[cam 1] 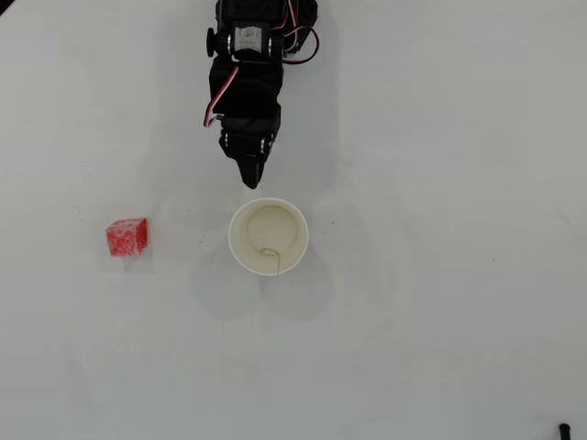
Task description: Grasp a red cube and put it in the cup.
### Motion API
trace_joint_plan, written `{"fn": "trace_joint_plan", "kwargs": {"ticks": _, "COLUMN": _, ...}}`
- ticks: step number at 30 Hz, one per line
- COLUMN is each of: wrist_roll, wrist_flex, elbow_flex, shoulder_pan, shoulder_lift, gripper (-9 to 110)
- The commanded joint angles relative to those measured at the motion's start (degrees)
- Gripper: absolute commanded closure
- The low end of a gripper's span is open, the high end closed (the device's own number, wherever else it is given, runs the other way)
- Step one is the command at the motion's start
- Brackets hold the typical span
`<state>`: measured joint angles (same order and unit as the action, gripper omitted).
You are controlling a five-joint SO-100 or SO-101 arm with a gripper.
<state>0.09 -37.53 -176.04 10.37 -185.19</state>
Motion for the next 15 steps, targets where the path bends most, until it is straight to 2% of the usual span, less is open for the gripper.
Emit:
{"fn": "trace_joint_plan", "kwargs": {"ticks": 1, "wrist_roll": 0.0, "wrist_flex": 0.9, "elbow_flex": -4.2, "shoulder_pan": -0.4, "shoulder_lift": -0.9, "gripper": 101}}
{"fn": "trace_joint_plan", "kwargs": {"ticks": 12, "wrist_roll": -0.1, "wrist_flex": 0.9, "elbow_flex": -4.2, "shoulder_pan": 12.4, "shoulder_lift": -0.9, "gripper": 101}}
{"fn": "trace_joint_plan", "kwargs": {"ticks": 15, "wrist_roll": -4.9, "wrist_flex": 1.5, "elbow_flex": -4.2, "shoulder_pan": 17.5, "shoulder_lift": -0.9, "gripper": 101}}
